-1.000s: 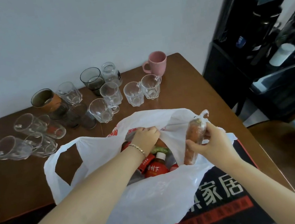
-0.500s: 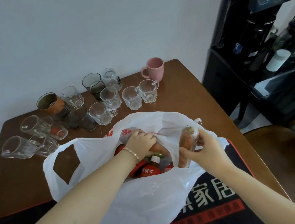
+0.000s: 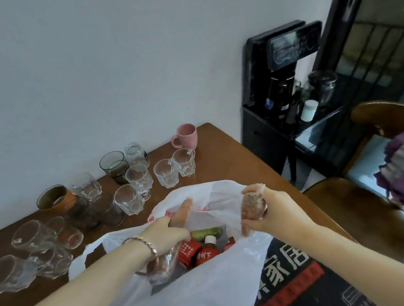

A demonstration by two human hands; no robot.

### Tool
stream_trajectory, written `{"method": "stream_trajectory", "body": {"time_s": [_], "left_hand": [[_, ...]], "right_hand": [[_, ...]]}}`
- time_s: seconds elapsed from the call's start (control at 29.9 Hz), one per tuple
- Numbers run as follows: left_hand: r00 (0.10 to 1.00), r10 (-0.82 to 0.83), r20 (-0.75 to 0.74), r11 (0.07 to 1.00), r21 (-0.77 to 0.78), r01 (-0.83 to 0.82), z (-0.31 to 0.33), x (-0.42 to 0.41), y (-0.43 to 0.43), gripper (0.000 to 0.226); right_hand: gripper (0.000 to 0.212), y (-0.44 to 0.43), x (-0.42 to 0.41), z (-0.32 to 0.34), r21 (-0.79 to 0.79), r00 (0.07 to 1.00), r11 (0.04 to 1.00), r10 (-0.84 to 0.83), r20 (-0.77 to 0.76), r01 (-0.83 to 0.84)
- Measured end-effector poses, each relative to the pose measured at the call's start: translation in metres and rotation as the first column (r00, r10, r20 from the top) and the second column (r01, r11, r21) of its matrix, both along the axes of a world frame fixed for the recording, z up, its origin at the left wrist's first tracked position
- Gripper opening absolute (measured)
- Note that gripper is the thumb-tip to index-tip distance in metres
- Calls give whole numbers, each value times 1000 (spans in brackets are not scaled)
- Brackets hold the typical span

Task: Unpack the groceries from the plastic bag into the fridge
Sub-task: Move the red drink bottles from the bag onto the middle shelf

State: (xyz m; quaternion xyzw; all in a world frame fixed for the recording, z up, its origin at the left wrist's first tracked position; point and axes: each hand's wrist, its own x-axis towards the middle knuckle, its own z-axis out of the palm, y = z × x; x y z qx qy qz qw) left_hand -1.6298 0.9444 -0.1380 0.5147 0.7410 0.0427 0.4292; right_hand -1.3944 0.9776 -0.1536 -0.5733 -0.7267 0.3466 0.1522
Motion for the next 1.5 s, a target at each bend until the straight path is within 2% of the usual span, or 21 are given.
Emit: {"method": "stream_trajectory", "body": {"time_s": [0.07,0.1,0.2,0.3,0.4,0.5,0.6,0.63,0.7,0.77,0.84,0.9,1.0,1.07,1.14,1.24,1.34,1.5], "left_hand": [[993,-83,87,996,21,82,17,11,5,9],[985,-136,107,990,54,131,25,21,6,8],[945,-296,141,946,182,269,45,69,10,29],[879,-458,133,873,255,416,62,142,5,25],[749,-663,8,705,346,619,83,235,-12,23],[594,-803,-42,535,387,751,106,342,-49,32],[422,-905,-52,361,432,827,124,454,-109,46],[357,-932,-62,294,449,844,130,492,-136,47],[236,-963,-129,147,484,863,145,562,-196,41],[132,-973,-190,10,537,844,162,630,-266,34],[59,-978,-201,-74,597,799,177,693,-337,24],[-31,-978,-206,-157,635,756,188,752,-401,24],[-228,-944,-237,-329,694,640,202,837,-486,27],[-257,-886,-387,-464,724,510,215,880,-540,25],[-199,-839,-506,-542,747,385,231,917,-589,23],[-182,-821,-542,-571,777,263,251,973,-657,17],[-173,-826,-537,-564,800,204,266,1039,-714,19],[-183,-860,-477,-491,870,38,299,1170,-792,21]], "right_hand": [[53,-13,7,23,111,995,991,-80,55,73],[51,-21,15,34,169,985,979,-130,110,111],[44,-53,57,69,272,931,935,-291,219,228],[35,-102,118,95,326,844,868,-466,267,376],[30,-168,193,114,347,708,743,-661,249,572],[23,-256,269,134,362,530,562,-826,194,744],[18,-358,338,146,412,326,370,-929,175,833],[23,-395,359,150,427,259,307,-951,167,851],[24,-465,397,159,460,144,193,-980,139,867],[17,-537,435,171,505,21,94,-989,149,858],[20,-605,473,183,559,-90,2,-986,137,829],[22,-669,508,199,585,-196,-91,-973,118,806],[25,-752,551,224,593,-337,-224,-937,86,773],[26,-802,578,239,598,-398,-291,-916,51,746],[29,-847,605,253,625,-465,-333,-884,55,706],[31,-902,646,270,679,-556,-377,-829,56,630],[34,-950,696,286,749,-616,-370,-785,63,549],[27,-1016,801,314,820,-681,-407,-732,-28,403]]}}
